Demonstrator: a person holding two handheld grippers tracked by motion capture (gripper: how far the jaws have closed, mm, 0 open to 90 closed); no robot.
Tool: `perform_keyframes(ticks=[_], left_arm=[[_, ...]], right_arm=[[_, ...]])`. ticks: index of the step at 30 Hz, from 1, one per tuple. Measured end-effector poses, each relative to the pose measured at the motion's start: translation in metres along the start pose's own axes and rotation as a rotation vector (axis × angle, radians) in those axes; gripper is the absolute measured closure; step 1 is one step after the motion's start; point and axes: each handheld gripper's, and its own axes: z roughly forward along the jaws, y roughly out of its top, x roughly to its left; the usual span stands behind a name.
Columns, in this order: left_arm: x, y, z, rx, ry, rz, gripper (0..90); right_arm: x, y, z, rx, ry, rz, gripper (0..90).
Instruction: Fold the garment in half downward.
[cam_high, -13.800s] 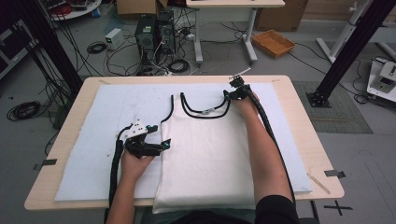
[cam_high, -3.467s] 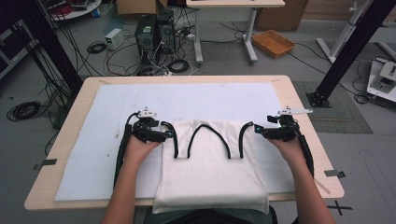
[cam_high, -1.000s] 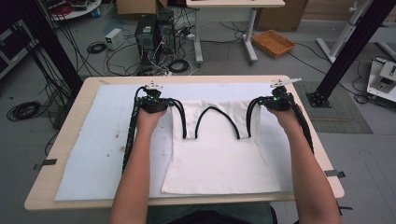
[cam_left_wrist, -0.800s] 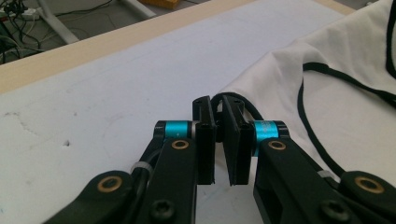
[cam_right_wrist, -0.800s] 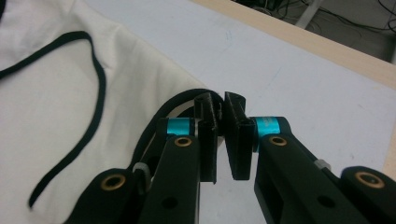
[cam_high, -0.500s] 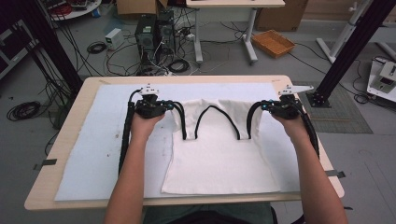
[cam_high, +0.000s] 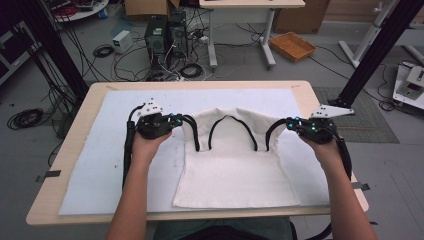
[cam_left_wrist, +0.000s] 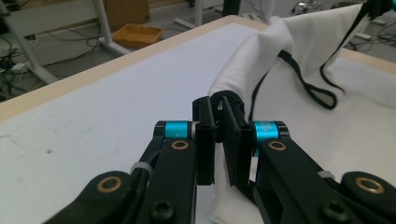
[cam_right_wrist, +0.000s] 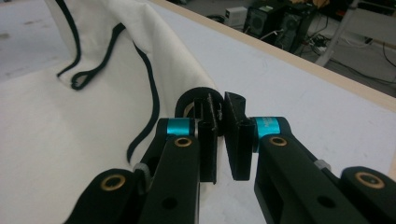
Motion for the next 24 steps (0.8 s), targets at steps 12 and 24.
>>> perform_keyframes(ticks=[12, 24], left_arm=[[-0.032, -0.022, -0.032, -0.076, -0.080, 0.031, 83.3], [-0.068, -0.055, -0.059, -0.046, -0.123, 0.075, 83.2]], right_arm=[[0.030, -0.029, -0.039, -0.087, 0.032, -0.016, 85.0], [0.067, -0.061, -0.061, -0.065, 0.083, -0.043, 84.9]])
